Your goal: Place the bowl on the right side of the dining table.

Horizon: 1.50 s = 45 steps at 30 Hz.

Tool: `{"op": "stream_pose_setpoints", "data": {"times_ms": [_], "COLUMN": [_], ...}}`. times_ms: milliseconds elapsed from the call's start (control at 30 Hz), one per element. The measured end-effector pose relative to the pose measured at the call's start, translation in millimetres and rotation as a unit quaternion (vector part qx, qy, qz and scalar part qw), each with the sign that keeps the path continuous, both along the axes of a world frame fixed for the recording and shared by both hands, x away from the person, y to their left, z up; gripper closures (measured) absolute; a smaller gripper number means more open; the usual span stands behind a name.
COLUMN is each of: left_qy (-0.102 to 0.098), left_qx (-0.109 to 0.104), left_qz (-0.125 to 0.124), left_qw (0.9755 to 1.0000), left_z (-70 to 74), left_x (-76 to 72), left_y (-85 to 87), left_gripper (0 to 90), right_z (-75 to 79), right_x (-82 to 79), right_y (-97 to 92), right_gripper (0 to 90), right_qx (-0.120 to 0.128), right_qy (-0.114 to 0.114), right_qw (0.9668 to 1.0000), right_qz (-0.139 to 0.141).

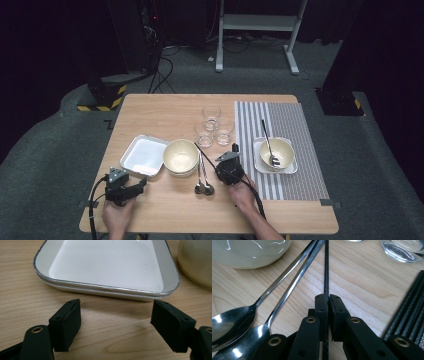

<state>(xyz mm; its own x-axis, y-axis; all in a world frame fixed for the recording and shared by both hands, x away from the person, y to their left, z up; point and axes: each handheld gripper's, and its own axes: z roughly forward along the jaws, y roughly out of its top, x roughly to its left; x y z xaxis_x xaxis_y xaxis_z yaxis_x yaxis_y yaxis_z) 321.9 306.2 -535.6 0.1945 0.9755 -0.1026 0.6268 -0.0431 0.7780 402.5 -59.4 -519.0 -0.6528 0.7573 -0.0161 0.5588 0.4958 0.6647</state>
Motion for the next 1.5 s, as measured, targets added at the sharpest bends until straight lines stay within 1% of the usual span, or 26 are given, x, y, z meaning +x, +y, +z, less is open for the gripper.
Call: {"op": "stream_pose_setpoints", "data": {"times_ms": [167, 367, 667, 1000, 1267, 1500], "left_qy": [0.0, 0.0, 0.0, 0.0, 0.0, 0.0], "left_qx": [0.0, 0.0, 0.002, 0.003, 0.003, 0.003], "left_qz": [0.0, 0.0, 0.0, 0.0, 0.0, 0.0], "left_qw": [1.0, 1.0, 1.0, 1.0, 1.0, 1.0], "left_z": [0.0, 0.0, 0.0, 0.0, 0.0, 0.0], "left_x": [0.0, 0.0, 0.1, 0.1, 0.1, 0.1], "left_y": [0.1, -0.1, -0.4, -0.6, -0.6, -0.7], "left_gripper": [24.3, 24.3, 24.3, 24.3, 24.3, 24.3], "right_z": [1.7, 7.0, 10.6, 14.7, 19.0, 23.0], "right_x": [0.3, -1.0, -0.4, -3.6, -8.0, -12.2], "right_y": [-2.0, -5.6, -16.6, -21.7, -31.0, -37.7], "right_gripper": [86.1, 86.1, 86.2, 86.2, 86.1, 86.1], "right_qx": [0.007, 0.016, 0.021, 0.025, 0.032, 0.033], "right_qy": [0.0, -0.005, -0.007, -0.014, -0.018, -0.025], "right_qw": [1.0, 0.9998, 0.9998, 0.9996, 0.9993, 0.9991], "right_qz": [0.003, 0.007, -0.002, 0.001, 0.002, 0.007]}}
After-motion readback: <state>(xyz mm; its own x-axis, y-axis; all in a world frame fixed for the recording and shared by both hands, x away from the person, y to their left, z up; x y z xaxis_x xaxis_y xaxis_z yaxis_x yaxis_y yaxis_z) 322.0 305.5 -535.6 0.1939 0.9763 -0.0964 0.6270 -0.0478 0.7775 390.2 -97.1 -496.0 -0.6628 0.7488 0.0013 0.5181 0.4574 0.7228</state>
